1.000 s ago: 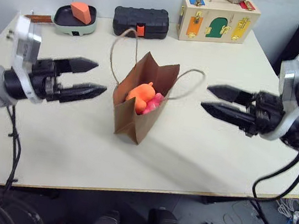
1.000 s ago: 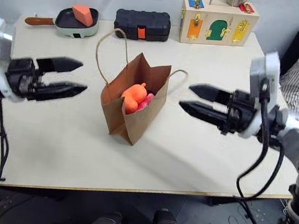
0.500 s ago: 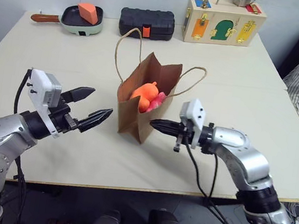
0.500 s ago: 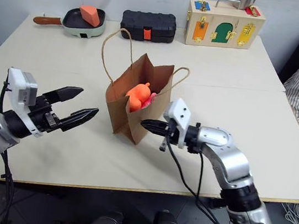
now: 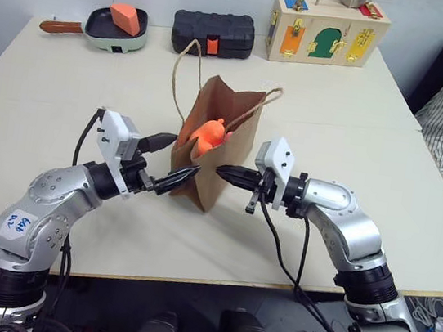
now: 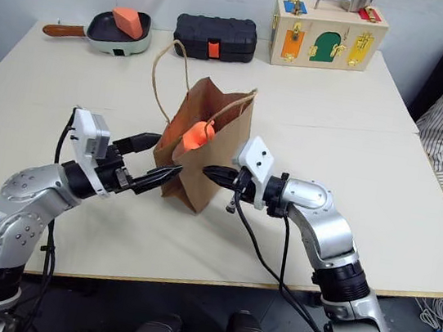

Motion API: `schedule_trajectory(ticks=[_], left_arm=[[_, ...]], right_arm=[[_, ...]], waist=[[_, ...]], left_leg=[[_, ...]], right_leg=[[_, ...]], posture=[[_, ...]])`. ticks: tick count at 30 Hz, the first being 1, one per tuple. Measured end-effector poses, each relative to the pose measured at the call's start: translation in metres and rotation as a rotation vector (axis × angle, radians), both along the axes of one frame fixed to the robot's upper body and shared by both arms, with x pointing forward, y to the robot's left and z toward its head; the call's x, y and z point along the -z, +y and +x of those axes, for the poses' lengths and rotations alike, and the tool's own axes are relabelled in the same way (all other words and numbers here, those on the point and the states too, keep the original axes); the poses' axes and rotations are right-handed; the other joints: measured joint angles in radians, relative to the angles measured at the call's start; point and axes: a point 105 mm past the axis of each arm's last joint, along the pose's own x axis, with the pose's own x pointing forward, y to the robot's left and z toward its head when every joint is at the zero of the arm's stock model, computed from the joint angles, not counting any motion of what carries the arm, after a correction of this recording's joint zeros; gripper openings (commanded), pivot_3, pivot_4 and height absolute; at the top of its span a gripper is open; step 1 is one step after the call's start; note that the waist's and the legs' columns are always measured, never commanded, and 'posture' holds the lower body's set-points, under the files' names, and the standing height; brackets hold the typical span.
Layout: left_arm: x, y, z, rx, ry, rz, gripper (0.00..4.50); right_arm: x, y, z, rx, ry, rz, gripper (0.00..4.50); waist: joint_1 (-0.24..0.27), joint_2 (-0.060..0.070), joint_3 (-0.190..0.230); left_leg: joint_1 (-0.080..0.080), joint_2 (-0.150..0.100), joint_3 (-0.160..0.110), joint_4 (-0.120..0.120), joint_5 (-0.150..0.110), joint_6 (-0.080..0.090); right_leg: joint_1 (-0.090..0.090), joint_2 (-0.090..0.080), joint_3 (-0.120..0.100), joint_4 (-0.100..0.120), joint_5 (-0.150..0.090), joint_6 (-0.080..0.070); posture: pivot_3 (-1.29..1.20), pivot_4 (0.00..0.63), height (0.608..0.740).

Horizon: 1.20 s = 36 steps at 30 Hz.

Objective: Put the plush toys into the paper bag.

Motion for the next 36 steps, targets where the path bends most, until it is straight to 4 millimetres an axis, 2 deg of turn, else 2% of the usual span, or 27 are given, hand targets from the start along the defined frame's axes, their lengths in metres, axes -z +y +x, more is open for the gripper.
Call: schedule_trajectory(ticks=[7,13,17,20,28,33,36], left_arm=[[0.000,-0.015,-0.006,0.047,-0.013,0.025,4.47],[0.007,-0.024,0.006,-0.040,-0.027,0.046,4.47],[0.006,-0.023,0.012,-0.101,-0.053,0.036,3.57],[0.009,-0.021,0.015,-0.111,-0.047,0.034,2.62],[0.012,-0.017,0.017,-0.102,-0.042,0.029,0.07],[0.011,-0.019,0.017,-0.069,-0.055,0.026,0.03],[0.004,-0.018,0.015,0.011,-0.070,0.026,0.03]], right_arm=[[-0.002,0.010,0.002,-0.006,-0.005,0.024,0.05],[-0.001,0.013,0.001,-0.006,-0.008,0.025,0.05],[-0.001,0.013,0.002,-0.003,-0.010,0.021,0.00],[-0.001,0.012,0.002,0.002,-0.011,0.020,0.00],[0.006,-0.009,0.005,0.064,0.028,0.021,0.00],[0.001,-0.011,0.000,0.070,0.010,0.029,0.00],[-0.008,-0.033,-0.011,0.090,-0.006,0.027,0.00]], waist=[[0.000,0.000,0.000],[0.002,0.000,0.000],[0.002,0.000,0.000],[0.001,0.000,0.000],[0.004,0.000,0.000],[0.003,0.000,0.000],[0.013,0.000,0.000]], left_leg=[[0.000,0.000,0.000,0.000,0.000,0.000],[0.000,0.000,0.000,0.001,0.000,0.000],[0.000,0.000,0.000,0.001,0.000,0.000],[0.000,0.000,0.000,0.000,0.000,0.000],[0.000,0.000,0.000,0.001,0.000,0.000],[0.000,0.000,0.000,0.000,0.000,0.000],[-0.001,0.000,-0.001,0.001,0.000,0.000]], right_leg=[[0.000,0.000,0.000,0.000,0.000,0.000],[0.000,0.000,0.000,0.001,0.000,0.000],[0.000,0.000,0.000,0.001,0.000,0.000],[0.000,0.000,0.000,0.001,0.000,0.000],[0.000,0.000,0.000,0.001,0.000,0.000],[0.000,0.000,0.000,0.001,0.000,0.000],[0.000,-0.001,-0.001,0.000,0.000,0.000]], posture=[[0.00,0.150,0.740],[0.00,0.150,0.740],[0.00,0.150,0.740],[0.00,0.150,0.740],[0.00,0.150,0.740],[0.00,0.150,0.740],[0.00,0.150,0.740]])
